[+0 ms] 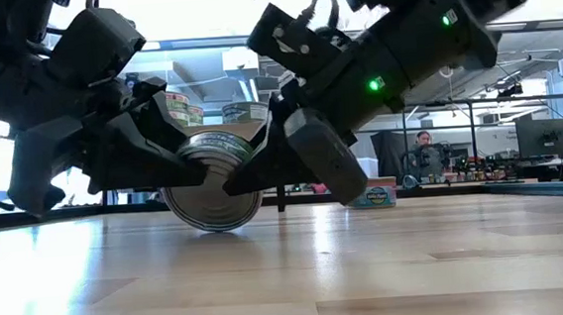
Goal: Stack canned seafood by type on shelf
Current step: Stack the green blue tuna can on top of the other green blue tuna can on the shelf
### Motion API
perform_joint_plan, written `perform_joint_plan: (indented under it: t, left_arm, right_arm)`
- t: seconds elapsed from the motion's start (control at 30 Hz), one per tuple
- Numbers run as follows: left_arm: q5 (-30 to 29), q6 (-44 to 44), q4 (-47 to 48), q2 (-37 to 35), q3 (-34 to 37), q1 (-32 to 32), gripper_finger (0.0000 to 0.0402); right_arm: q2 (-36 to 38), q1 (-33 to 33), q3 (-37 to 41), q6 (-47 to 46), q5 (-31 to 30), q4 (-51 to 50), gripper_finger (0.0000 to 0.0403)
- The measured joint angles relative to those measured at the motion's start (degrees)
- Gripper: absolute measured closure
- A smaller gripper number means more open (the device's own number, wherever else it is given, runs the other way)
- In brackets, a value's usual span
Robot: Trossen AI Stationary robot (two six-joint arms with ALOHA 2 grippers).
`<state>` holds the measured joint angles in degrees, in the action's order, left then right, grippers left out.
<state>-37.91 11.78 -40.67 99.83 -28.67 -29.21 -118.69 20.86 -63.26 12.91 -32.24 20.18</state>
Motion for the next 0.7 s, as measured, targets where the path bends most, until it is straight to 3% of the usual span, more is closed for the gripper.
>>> perform_joint_plan:
  t: [0.17,0.33,0.53,0.7]
  left_arm:
    - [1.2,1.2,-3.0,0.0,-0.4,0.6,0.0189]
    - [1.3,1.8,1.9,0.0,-3.5,2.3,0.0181]
    - [0.9,1.3,15.4,0.0,-8.8,3.1,0.0217]
    - [0.8,1.0,18.8,0.0,-10.9,2.8,0.0270]
  right_arm:
    - [0.0,-0.1,-6.3,-8.2,-1.8,-14.0,0.0280]
    - [0.0,-0.6,-11.1,-12.3,-1.7,-24.1,0.0280]
    - [0.0,-1.0,-11.8,-12.9,-1.7,-25.8,0.0280]
    - [0.0,-0.9,-11.8,-12.9,-1.3,-25.9,0.0271]
